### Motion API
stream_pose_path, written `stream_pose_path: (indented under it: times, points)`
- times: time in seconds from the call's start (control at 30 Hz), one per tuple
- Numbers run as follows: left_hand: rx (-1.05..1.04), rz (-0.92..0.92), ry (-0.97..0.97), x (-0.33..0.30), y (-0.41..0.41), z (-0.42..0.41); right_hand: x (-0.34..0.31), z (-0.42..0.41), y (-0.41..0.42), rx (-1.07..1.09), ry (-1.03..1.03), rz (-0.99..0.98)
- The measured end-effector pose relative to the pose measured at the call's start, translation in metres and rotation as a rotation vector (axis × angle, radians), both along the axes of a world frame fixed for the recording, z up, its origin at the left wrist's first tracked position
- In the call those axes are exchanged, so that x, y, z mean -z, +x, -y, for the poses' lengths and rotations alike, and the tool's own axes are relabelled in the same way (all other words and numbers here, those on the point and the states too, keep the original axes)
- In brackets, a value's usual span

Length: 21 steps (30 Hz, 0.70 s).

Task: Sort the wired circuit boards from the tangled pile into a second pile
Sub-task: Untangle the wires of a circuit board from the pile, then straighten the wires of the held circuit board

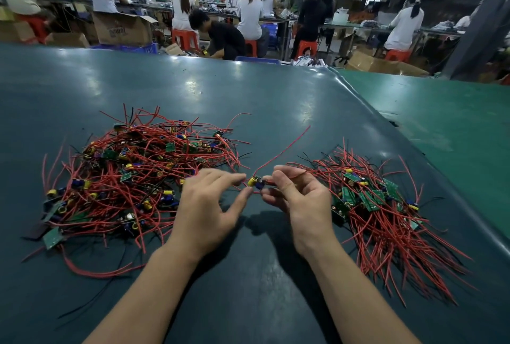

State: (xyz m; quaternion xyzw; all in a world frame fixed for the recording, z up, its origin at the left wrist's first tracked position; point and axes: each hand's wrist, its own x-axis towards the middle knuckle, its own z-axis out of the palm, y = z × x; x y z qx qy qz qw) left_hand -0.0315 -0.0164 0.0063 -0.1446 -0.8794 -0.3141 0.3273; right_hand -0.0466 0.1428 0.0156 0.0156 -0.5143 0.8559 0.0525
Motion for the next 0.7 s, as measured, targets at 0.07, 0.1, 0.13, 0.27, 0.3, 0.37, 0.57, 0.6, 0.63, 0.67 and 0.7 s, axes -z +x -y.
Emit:
stream_pose_path:
  times: [0.07,0.1,0.13,0.27,0.3,0.37,0.57,0.6,0.63,0.67,0.7]
  points:
    - [-0.011,-0.087,-0.028,-0.001,0.001,-0.003,-0.002,-0.002,0.000,-0.020,-0.028,0.008]
    - [0.009,-0.109,-0.013,-0.001,0.001,-0.003,-0.003,-0.002,-0.001,-0.036,-0.030,0.002]
    - [0.025,-0.134,0.001,-0.001,0.000,-0.004,-0.004,-0.004,0.000,-0.060,-0.027,-0.004]
    - [-0.128,-0.292,0.057,-0.003,-0.001,-0.007,-0.003,-0.003,0.000,-0.078,0.023,0.039]
    - [-0.182,-0.360,0.078,-0.005,0.000,-0.009,-0.003,-0.002,0.000,-0.054,0.042,0.048]
    - [-0.146,-0.458,0.113,-0.004,0.004,-0.013,-0.005,-0.001,0.000,-0.020,0.018,0.053]
    - [0.114,0.274,0.338,0.001,0.007,-0.029,-0.012,-0.011,0.002,-0.135,-0.031,0.165]
    - [0.172,0.337,0.426,0.001,0.006,-0.027,-0.010,-0.011,0.004,-0.189,0.039,0.192]
    - [0.230,0.362,0.488,0.000,0.004,-0.025,-0.008,-0.009,0.005,-0.248,0.099,0.216]
    - [0.267,0.355,0.507,0.001,0.001,-0.022,-0.006,-0.007,0.006,-0.291,0.151,0.232]
    - [0.284,0.333,0.516,0.001,-0.001,-0.021,-0.004,-0.006,0.007,-0.305,0.193,0.236]
